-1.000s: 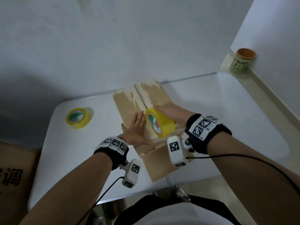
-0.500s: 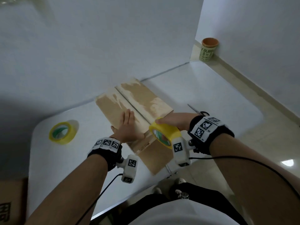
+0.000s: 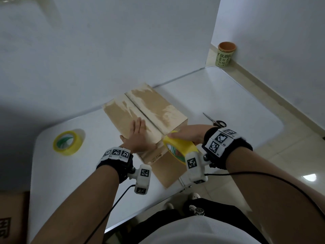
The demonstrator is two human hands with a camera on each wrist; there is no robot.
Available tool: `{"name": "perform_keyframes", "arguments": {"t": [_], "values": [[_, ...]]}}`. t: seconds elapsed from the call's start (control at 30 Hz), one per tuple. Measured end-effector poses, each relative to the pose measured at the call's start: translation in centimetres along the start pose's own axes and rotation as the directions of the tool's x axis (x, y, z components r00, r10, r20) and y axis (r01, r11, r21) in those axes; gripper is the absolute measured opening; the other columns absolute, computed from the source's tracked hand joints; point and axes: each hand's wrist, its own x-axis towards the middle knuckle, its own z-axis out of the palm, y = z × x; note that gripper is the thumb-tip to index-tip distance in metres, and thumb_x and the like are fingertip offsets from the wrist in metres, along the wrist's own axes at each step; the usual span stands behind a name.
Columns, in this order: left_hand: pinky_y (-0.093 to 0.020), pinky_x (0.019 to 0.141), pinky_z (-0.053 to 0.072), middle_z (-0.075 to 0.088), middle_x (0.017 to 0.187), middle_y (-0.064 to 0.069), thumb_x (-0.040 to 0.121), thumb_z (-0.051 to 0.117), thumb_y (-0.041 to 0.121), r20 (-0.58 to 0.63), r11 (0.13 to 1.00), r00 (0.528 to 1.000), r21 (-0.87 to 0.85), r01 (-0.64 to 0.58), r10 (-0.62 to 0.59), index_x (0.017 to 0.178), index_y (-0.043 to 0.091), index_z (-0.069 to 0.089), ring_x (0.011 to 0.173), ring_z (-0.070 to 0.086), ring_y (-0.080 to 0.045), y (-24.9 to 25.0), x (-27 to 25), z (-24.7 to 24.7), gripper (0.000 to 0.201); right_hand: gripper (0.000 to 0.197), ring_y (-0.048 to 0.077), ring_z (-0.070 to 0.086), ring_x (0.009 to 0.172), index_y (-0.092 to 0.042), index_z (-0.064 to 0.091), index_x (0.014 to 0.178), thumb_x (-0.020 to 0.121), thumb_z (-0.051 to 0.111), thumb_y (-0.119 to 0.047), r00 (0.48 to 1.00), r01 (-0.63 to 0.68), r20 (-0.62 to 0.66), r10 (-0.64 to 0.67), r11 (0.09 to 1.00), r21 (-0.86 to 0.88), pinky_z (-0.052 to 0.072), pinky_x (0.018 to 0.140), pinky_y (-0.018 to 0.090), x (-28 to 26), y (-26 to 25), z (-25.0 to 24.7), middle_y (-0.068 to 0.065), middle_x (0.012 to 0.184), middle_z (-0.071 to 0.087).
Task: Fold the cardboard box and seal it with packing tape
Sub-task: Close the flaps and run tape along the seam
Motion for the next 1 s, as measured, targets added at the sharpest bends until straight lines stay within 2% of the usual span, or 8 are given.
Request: {"name": "perform_keyframes", "arguments": {"t": [0.1,0.3,0.47,0.53,0.63,0.73,0.9,1.0], "values": [[-0.076,0.104,0.007,-0.028,0.156,0.011,0.071,0.059,0.074,0.006,1.0,1.0,0.004,0.0,0.0,0.152,0.022,-0.017,0.145,-0.025,-0.015,-0.1,0.1,0.0,0.123,0.075,0.03,0.063,0.108,-0.007,0.054,0.131,0.087,0.042,-0.068,1.0,-0.004,0.024,0.004,1.0,0.009,0.049,0.1,0.043,-0.1,-0.3,-0.2,0.012,0.125,0.062],[-0.077,0.103,0.006,-0.03,0.156,0.011,0.071,0.055,0.075,0.018,1.0,1.0,0.007,-0.02,0.02,0.151,0.021,-0.019,0.144,-0.026,-0.016,-0.3,0.2,-0.1,0.122,0.074,0.031,0.049,0.128,-0.008,0.039,0.144,0.093,0.038,-0.061,0.999,-0.042,0.027,0.044,0.996,-0.075,0.039,0.109,0.043,0.2,0.8,0.5,0.013,0.146,0.044],[-0.077,0.103,0.005,-0.03,0.156,0.012,0.07,0.058,0.074,0.017,1.0,1.0,-0.005,-0.013,0.013,0.151,0.023,-0.019,0.144,-0.027,-0.015,-0.3,0.2,-0.1,0.123,0.067,0.031,0.052,0.123,-0.01,0.036,0.145,0.095,0.044,-0.054,0.993,-0.087,0.088,0.077,0.99,0.113,0.043,0.106,0.043,1.1,1.6,1.7,0.013,0.144,0.045],[-0.077,0.103,0.005,-0.031,0.155,0.012,0.068,0.056,0.078,0.013,1.0,1.0,0.005,-0.01,0.01,0.15,0.023,-0.02,0.144,-0.027,-0.015,-0.2,0.3,0.0,0.125,0.061,0.029,0.054,0.118,-0.009,0.037,0.143,0.097,0.043,-0.048,0.992,-0.098,0.089,0.086,0.986,0.133,0.043,0.103,0.039,1.0,1.6,1.5,0.013,0.142,0.046],[-0.076,0.104,0.004,-0.031,0.155,0.012,0.067,0.052,0.082,0.009,1.0,1.0,0.006,-0.008,0.008,0.15,0.023,-0.02,0.144,-0.027,-0.015,-0.1,0.2,0.0,0.125,0.058,0.03,0.049,0.125,-0.008,0.035,0.144,0.099,0.042,-0.044,0.994,-0.093,0.058,0.087,0.99,0.106,0.04,0.106,0.04,0.4,1.5,1.0,0.014,0.145,0.043],[-0.076,0.104,0.004,-0.031,0.155,0.012,0.066,0.053,0.082,0.004,1.0,1.0,-0.004,-0.017,0.017,0.151,0.023,-0.02,0.144,-0.026,-0.014,0.0,0.0,-0.1,0.126,0.058,0.029,0.041,0.135,-0.005,0.033,0.146,0.101,0.037,-0.042,0.996,-0.08,0.037,0.08,0.997,-0.011,0.034,0.111,0.037,0.5,1.5,1.2,0.014,0.15,0.037],[-0.076,0.104,0.003,-0.032,0.155,0.013,0.062,0.054,0.083,0.014,0.999,0.999,-0.027,-0.032,0.032,0.151,0.022,-0.019,0.143,-0.028,-0.013,-0.1,-0.3,-0.4,0.13,0.061,0.029,0.042,0.134,-0.006,0.042,0.141,0.098,0.037,-0.048,0.997,-0.077,-0.002,0.078,0.987,-0.139,0.033,0.112,0.042,2.2,1.9,2.6,0.014,0.147,0.042],[-0.077,0.103,0.003,-0.031,0.155,0.012,0.061,0.053,0.085,0.012,0.999,0.999,-0.026,-0.041,0.041,0.151,0.021,-0.019,0.143,-0.028,-0.014,0.0,-0.4,-0.4,0.132,0.064,0.03,0.039,0.137,-0.006,0.038,0.144,0.098,0.034,-0.051,0.994,-0.098,0.029,0.105,0.981,-0.167,0.031,0.114,0.044,2.8,2.0,2.6,0.014,0.15,0.039]]}}
